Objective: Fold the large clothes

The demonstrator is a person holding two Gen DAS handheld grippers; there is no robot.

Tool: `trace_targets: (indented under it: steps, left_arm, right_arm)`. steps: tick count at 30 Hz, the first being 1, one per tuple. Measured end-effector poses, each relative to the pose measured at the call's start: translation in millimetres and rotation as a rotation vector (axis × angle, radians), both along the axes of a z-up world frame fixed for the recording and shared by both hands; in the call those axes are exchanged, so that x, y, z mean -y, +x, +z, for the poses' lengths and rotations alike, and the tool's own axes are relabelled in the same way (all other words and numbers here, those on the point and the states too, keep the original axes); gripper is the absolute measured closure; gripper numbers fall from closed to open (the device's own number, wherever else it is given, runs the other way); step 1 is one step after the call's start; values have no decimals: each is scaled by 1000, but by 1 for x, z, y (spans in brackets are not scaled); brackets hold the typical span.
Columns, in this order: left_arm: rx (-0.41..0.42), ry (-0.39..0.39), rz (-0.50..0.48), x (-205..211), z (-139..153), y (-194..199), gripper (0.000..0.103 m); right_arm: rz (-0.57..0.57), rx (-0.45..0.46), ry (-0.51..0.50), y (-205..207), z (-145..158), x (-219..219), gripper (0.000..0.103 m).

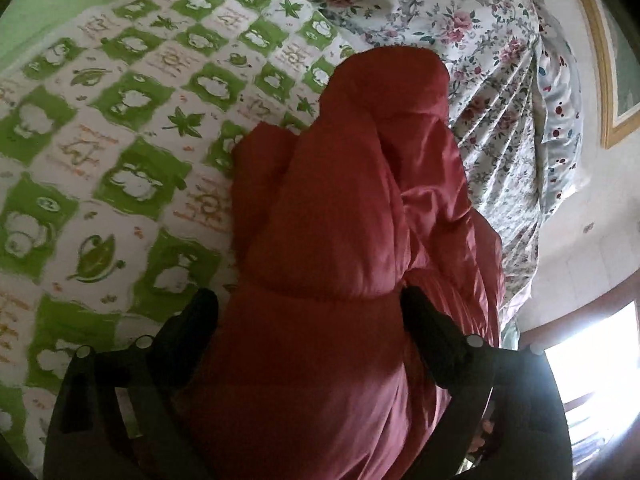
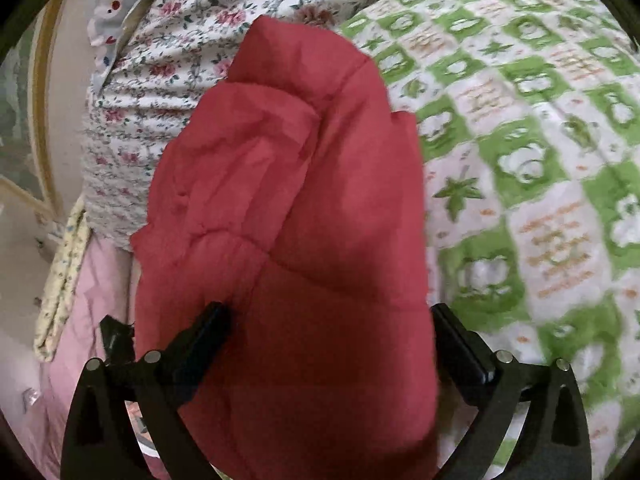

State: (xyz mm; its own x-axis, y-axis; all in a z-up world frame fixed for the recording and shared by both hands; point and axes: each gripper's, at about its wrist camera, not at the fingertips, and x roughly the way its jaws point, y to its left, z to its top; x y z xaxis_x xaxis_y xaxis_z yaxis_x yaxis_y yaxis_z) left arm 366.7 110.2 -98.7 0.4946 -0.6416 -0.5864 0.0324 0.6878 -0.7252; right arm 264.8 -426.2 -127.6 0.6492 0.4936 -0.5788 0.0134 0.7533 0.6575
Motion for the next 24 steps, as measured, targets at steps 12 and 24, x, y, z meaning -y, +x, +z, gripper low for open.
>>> trace_targets:
  steps: [12, 24]
  left_arm:
    - [98, 54, -93, 9, 44, -23, 59]
    - [156, 12, -116, -20, 75, -127, 61]
  right_arm:
    - [47, 43, -12, -20, 31, -17, 56]
    - [121, 79, -21, -119, 60, -49, 61]
